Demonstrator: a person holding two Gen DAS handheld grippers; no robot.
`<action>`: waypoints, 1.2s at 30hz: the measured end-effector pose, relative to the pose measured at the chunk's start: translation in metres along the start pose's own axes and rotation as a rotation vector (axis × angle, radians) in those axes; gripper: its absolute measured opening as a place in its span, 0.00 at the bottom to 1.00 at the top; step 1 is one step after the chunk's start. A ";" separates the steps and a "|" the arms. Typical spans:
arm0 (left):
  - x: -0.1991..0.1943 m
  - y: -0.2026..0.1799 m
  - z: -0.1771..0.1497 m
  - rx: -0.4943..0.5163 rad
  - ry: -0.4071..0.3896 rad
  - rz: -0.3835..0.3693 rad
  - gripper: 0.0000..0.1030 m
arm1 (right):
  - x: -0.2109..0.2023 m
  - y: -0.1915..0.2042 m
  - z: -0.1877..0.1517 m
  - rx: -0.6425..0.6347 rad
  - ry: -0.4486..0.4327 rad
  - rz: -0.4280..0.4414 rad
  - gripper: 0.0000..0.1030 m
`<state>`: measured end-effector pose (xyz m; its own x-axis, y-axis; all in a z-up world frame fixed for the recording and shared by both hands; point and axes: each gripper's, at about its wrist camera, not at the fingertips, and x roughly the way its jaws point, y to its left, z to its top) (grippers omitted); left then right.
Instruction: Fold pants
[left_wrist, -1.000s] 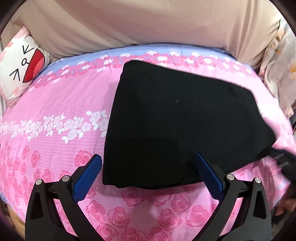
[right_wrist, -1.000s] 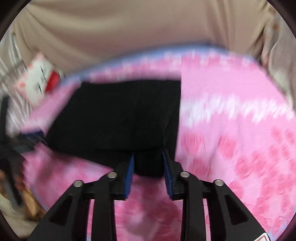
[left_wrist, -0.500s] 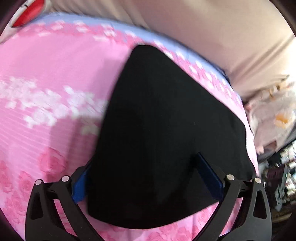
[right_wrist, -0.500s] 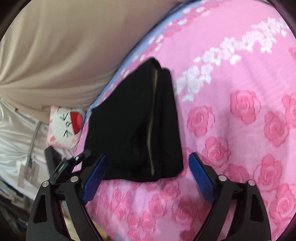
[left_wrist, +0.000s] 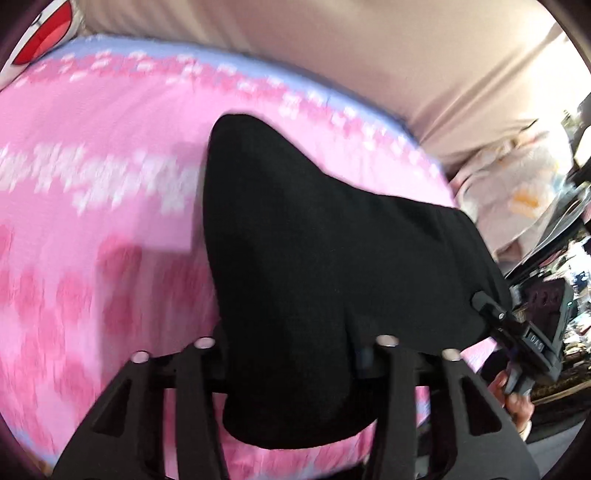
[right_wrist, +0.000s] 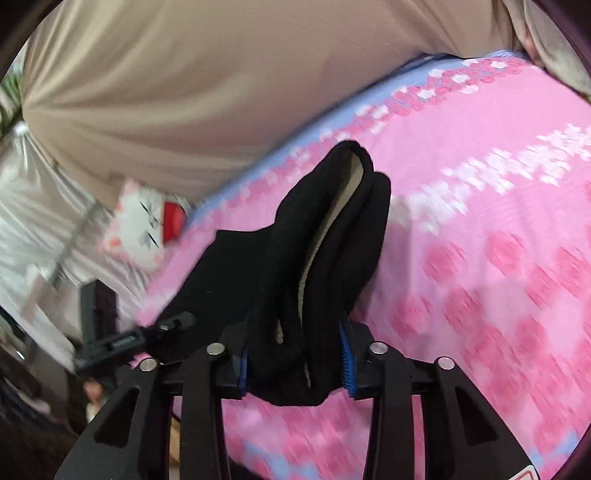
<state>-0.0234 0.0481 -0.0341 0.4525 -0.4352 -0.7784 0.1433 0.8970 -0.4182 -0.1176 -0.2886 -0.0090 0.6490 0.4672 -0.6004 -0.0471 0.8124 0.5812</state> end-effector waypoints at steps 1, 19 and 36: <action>0.007 0.000 -0.010 0.006 0.019 0.065 0.69 | 0.005 -0.004 -0.006 0.001 0.020 -0.053 0.49; 0.039 -0.015 -0.012 0.006 -0.040 0.206 0.96 | 0.031 -0.020 -0.021 0.081 -0.014 -0.044 0.86; 0.044 -0.019 -0.011 0.046 -0.076 0.224 0.96 | 0.042 0.000 -0.029 0.005 -0.065 -0.097 0.95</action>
<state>-0.0159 0.0111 -0.0660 0.5422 -0.2196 -0.8111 0.0709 0.9738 -0.2162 -0.1121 -0.2585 -0.0499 0.6979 0.3627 -0.6176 0.0218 0.8511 0.5245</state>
